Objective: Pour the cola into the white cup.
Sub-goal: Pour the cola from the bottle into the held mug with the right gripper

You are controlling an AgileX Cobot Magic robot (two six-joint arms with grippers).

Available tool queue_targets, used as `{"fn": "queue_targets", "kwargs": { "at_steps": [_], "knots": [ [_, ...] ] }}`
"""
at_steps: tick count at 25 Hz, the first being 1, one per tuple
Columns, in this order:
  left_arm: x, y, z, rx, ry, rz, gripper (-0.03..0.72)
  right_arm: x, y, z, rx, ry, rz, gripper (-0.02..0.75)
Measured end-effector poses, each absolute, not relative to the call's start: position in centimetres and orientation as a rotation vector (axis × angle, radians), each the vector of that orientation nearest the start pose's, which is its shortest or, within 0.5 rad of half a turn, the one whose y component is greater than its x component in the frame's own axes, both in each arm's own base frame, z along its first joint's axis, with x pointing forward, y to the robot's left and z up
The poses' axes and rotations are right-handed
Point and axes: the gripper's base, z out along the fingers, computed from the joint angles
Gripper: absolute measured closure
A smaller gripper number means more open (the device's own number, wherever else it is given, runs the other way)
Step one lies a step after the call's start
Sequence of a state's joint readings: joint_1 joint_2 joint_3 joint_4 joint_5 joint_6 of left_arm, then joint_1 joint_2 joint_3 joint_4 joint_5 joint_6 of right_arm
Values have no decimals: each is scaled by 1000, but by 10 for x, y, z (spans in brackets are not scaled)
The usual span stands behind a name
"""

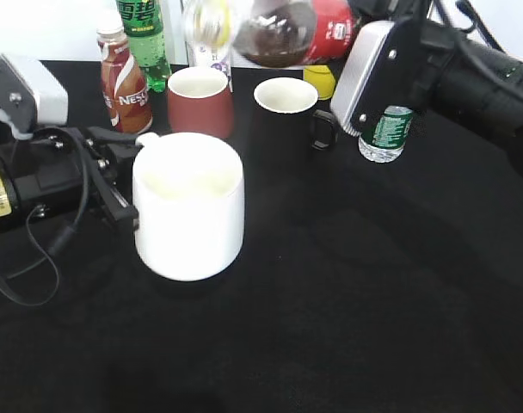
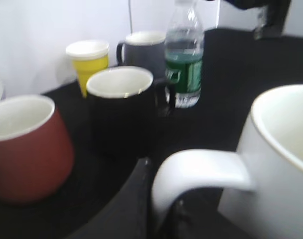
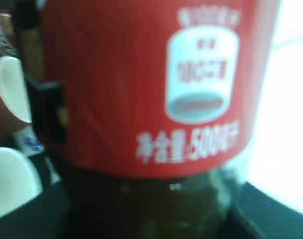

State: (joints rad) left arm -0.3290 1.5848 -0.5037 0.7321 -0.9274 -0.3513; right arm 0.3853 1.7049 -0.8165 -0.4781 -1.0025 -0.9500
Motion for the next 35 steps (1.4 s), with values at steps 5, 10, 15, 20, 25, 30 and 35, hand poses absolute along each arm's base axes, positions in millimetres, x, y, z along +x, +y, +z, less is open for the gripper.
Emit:
{"fn": "queue_targets", "kwargs": {
  "at_steps": [5, 10, 15, 20, 25, 30, 35],
  "knots": [
    [243, -135, 196, 774, 1555, -663, 652, 309, 164, 249, -1258, 644, -492, 353],
    [243, -135, 198, 758, 1539, -680, 652, 309, 165, 249, -1277, 611, -536, 353],
    [242, -135, 201, 744, 1525, -681, 652, 309, 165, 249, -1285, 598, -553, 353],
    [242, -135, 203, 742, 1511, -687, 652, 309, 164, 249, -1288, 590, -566, 353],
    [242, -135, 204, 741, 1503, -691, 652, 310, 164, 249, -1291, 580, -597, 353],
    [242, -135, 204, 741, 1502, -692, 652, 310, 164, 249, -1292, 573, -609, 353],
    [242, -135, 204, 741, 1502, -692, 652, 310, 163, 249, -1300, 558, -631, 353]
  ]
}}
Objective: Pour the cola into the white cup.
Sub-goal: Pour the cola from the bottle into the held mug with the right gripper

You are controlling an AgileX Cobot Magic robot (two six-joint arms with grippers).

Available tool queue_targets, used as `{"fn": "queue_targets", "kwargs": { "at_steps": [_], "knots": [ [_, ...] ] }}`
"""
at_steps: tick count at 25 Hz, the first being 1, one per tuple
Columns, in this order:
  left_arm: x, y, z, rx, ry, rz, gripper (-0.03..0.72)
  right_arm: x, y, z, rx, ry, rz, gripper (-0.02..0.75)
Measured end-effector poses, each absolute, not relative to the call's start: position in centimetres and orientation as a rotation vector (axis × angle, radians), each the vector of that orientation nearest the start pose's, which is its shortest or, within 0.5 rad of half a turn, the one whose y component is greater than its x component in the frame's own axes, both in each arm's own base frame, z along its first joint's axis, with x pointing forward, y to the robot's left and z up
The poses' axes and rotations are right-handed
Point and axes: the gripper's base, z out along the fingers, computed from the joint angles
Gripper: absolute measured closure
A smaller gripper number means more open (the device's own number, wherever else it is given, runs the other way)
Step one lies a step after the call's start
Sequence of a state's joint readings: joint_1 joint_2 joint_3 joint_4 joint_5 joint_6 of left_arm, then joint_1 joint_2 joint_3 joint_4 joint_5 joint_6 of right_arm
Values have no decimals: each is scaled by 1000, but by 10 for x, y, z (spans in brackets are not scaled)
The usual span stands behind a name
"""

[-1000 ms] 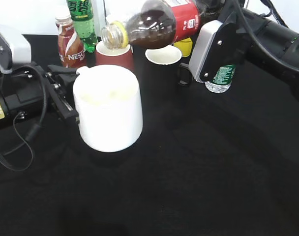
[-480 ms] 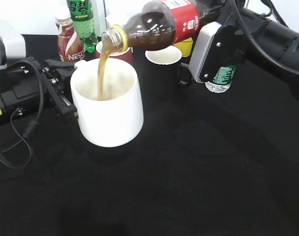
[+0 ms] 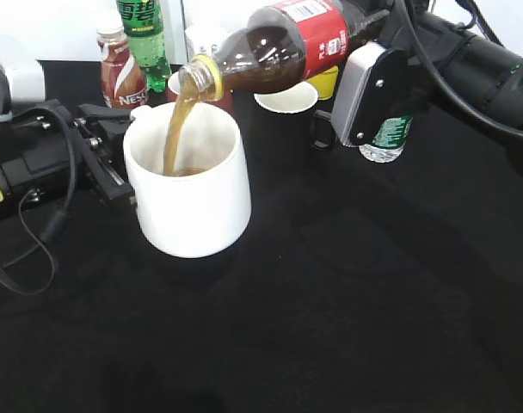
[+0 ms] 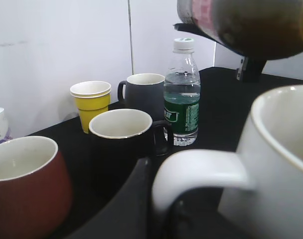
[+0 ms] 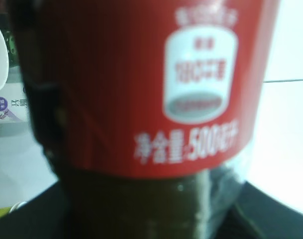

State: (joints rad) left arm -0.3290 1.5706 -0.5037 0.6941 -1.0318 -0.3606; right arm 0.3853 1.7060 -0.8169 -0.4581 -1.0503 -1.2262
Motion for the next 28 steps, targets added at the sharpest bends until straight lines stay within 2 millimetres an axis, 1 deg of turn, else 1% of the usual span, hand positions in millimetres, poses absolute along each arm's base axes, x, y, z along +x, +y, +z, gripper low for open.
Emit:
{"fn": "queue_targets", "kwargs": {
  "at_steps": [28],
  "knots": [
    [242, -135, 203, 742, 1514, -685, 652, 311, 163, 250, -1304, 544, -651, 353]
  ]
}}
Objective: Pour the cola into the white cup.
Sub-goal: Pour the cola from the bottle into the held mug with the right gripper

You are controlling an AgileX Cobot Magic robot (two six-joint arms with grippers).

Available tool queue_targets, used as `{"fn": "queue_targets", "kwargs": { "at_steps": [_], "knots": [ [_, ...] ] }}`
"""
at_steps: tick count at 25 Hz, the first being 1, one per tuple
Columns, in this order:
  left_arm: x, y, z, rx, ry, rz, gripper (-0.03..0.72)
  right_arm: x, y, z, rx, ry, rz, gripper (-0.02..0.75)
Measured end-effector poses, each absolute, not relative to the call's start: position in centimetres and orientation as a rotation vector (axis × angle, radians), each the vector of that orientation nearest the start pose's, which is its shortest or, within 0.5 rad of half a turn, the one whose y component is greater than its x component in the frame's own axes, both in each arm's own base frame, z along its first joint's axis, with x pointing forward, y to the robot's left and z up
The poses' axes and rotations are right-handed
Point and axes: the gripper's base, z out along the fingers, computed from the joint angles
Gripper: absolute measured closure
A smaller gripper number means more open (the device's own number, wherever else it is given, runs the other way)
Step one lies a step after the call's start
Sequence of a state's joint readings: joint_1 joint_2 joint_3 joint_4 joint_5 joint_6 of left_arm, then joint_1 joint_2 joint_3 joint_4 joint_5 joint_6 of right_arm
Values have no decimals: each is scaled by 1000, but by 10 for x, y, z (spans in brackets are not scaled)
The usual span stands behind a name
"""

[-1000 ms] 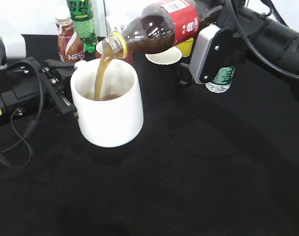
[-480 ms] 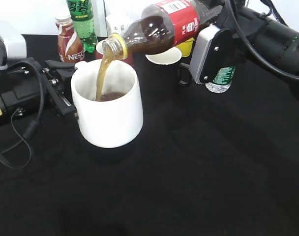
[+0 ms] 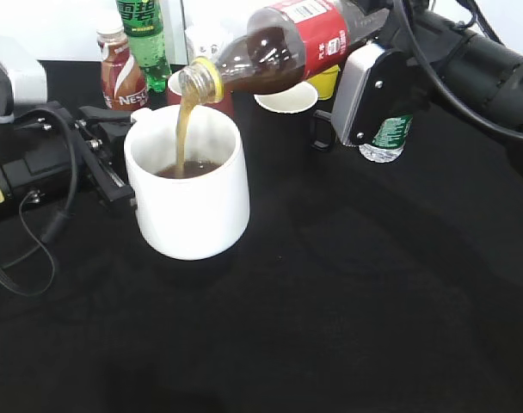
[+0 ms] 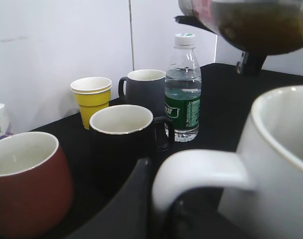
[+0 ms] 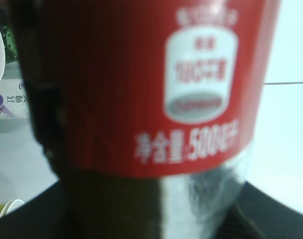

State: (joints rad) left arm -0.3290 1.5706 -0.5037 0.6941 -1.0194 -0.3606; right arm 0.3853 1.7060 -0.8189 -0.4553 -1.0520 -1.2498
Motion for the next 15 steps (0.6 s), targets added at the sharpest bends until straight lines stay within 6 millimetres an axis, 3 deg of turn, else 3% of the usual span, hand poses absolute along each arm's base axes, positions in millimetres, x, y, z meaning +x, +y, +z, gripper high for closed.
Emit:
{"fn": "queue_targets", "kwargs": {
  "at_steps": [10, 15],
  "knots": [
    [242, -135, 203, 746, 1514, -684, 652, 311, 163, 250, -1301, 548, -645, 353],
    [242, -135, 202, 748, 1522, -678, 652, 312, 163, 247, -1281, 649, -543, 353]
  ]
}}
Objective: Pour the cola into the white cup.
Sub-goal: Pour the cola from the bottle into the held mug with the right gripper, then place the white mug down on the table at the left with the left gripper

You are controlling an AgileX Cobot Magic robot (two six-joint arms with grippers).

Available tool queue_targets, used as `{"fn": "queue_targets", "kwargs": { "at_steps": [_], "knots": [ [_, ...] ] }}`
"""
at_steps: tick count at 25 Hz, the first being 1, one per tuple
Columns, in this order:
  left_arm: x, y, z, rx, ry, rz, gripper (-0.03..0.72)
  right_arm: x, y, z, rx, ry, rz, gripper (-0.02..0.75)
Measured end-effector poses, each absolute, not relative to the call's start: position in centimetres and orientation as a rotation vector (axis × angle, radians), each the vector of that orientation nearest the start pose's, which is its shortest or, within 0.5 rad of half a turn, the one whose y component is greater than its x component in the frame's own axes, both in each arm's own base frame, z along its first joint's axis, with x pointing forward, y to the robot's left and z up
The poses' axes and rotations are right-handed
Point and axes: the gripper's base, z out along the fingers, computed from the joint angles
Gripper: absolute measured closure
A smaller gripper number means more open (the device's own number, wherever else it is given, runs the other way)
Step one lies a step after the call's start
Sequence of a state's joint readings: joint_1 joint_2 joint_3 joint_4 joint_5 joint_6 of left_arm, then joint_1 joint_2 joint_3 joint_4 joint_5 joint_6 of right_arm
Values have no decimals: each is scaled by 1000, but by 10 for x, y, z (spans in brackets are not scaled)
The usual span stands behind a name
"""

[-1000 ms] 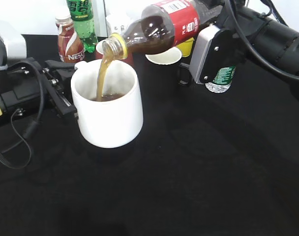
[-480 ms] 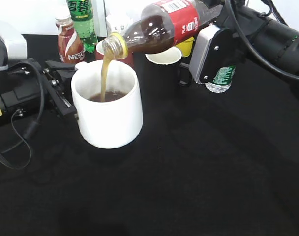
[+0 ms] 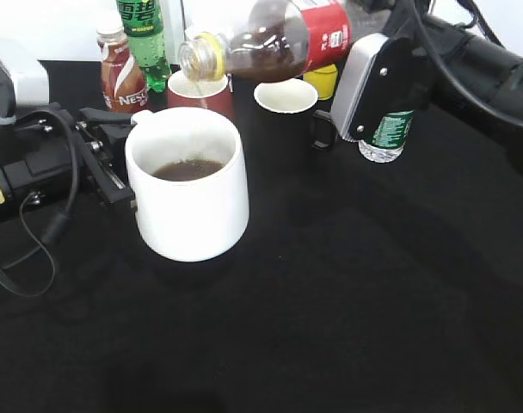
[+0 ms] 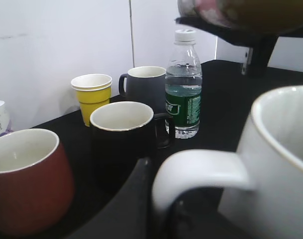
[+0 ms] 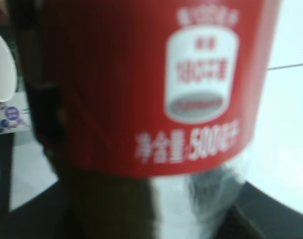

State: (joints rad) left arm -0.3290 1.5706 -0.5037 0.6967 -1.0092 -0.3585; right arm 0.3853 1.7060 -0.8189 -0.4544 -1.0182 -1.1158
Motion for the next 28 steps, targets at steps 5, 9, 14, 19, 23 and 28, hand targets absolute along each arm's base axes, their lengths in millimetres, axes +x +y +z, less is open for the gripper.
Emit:
{"fn": "queue_targets", "kwargs": {
  "at_steps": [5, 9, 14, 19, 23, 28],
  "knots": [
    [242, -135, 202, 747, 1523, -678, 652, 312, 163, 246, -1276, 693, -504, 353],
    [242, -135, 202, 747, 1523, -678, 652, 312, 163, 246, -1137, 878, -242, 353],
    [245, -131, 201, 718, 1545, -658, 652, 312, 163, 245, -668, 1287, 466, 353],
    [263, -96, 195, 539, 1670, -516, 652, 313, 162, 245, -550, 1360, 614, 353],
    [277, -46, 195, 356, 1708, -378, 652, 313, 162, 245, -547, 1362, 617, 353],
    [299, 7, 183, 81, 1735, -137, 652, 313, 162, 245, -547, 1362, 617, 353]
  ]
}}
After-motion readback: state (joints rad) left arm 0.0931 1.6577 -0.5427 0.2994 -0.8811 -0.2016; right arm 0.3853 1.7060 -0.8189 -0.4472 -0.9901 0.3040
